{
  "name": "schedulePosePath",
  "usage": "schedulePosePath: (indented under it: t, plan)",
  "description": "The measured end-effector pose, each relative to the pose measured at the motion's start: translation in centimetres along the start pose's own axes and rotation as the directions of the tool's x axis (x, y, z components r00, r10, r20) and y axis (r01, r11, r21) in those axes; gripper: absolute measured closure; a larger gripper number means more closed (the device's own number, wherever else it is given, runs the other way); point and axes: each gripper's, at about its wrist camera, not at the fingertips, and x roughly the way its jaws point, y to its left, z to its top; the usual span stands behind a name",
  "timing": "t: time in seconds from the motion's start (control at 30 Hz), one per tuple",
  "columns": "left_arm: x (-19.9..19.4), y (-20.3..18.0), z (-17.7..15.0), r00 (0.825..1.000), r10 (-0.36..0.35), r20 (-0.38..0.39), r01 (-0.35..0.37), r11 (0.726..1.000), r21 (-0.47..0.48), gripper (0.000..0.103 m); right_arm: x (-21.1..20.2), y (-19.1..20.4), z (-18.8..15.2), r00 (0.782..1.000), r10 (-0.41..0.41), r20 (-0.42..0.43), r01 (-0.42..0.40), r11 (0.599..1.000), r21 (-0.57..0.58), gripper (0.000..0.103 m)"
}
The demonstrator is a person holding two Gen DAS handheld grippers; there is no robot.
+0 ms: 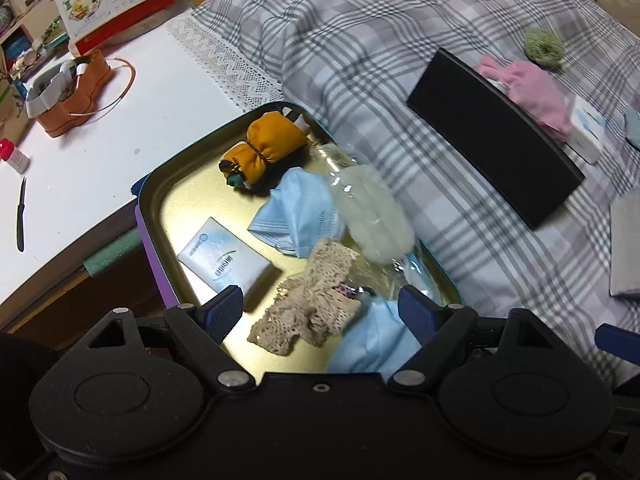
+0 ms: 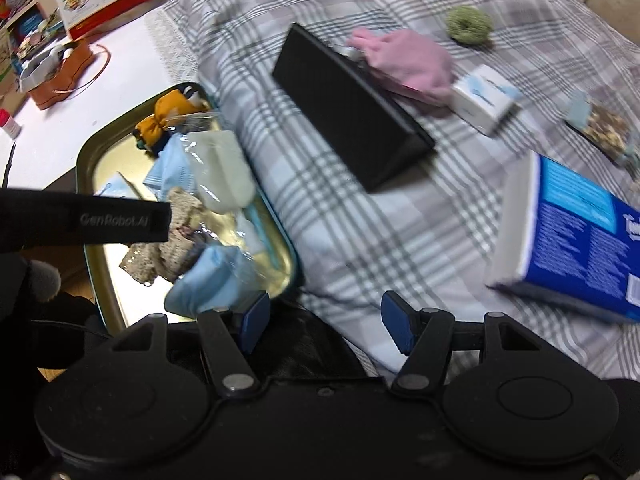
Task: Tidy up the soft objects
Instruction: 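Withdraw both tools from the tray toward the remaining items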
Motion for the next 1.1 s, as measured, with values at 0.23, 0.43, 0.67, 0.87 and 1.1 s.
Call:
schedulePosePath:
  t: [0.23, 0.43, 0.67, 0.87, 1.1]
  plan:
    - [-2.0, -3.1, -1.3, 1.000, -0.008, 0.021, 0.006, 0.998, 0.067, 0.022, -2.5, -3.3, -1.8, 1.000, 0.007, 0.025, -0.009, 0.997, 0.081, 0.042]
    - [-3.2, -7.1, -1.4, 0.999, -0.037, 0.026, 0.033, 0.989, 0.145, 0.022, -4.0, -7.3, -2.8, 1.000, -0.011, 0.024, 0.007, 0.988, 0.151, 0.042]
    - [-3.9, -12.0, -0.9, 0.997, -0.079, 0.025, 0.071, 0.970, 0.231, 0.022, -4.7, -12.7, -4.0, 0.997, -0.080, 0.009, 0.075, 0.967, 0.244, 0.042]
    - [-4.2, -15.3, -0.4, 0.994, -0.105, 0.019, 0.095, 0.952, 0.292, 0.022, -5.2, -16.9, -4.6, 0.992, -0.123, 0.004, 0.115, 0.939, 0.323, 0.042]
    - [-4.0, -17.7, 0.4, 0.993, -0.118, 0.010, 0.108, 0.939, 0.326, 0.022, -5.3, -19.4, -4.8, 0.987, -0.161, -0.013, 0.154, 0.919, 0.364, 0.042]
